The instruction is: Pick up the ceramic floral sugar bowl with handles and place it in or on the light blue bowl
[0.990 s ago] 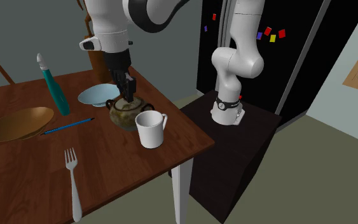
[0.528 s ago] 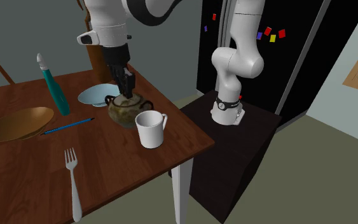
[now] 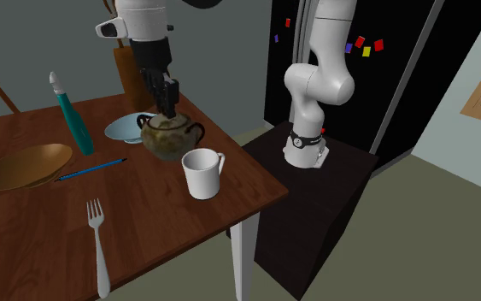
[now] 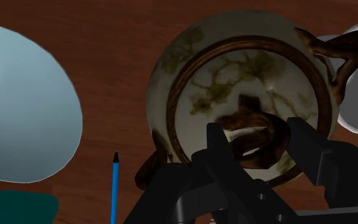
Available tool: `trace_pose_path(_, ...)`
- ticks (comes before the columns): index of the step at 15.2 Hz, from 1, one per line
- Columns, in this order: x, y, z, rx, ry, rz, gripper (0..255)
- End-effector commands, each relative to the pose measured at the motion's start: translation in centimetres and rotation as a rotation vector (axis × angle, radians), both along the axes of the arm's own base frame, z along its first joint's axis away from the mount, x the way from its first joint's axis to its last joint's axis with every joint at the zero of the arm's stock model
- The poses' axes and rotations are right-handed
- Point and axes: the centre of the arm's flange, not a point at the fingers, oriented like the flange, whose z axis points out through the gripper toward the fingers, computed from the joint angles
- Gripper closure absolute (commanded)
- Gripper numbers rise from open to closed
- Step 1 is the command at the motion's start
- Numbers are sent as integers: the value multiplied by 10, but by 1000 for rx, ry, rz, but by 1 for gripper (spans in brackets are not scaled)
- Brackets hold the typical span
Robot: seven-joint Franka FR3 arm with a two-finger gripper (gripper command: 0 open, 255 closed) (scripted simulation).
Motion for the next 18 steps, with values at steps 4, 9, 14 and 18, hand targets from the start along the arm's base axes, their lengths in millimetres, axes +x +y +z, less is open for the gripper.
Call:
trace_pose_path(4,-1,-1,29,0,-2,0,255)
trace_pose_path(9,-1,-1,55,0,-2,0,255)
trace_pose_path(14,0,-27,74,0,-2,0,255)
trace_pose_path(18,1,-78,86,0,-2,0,255)
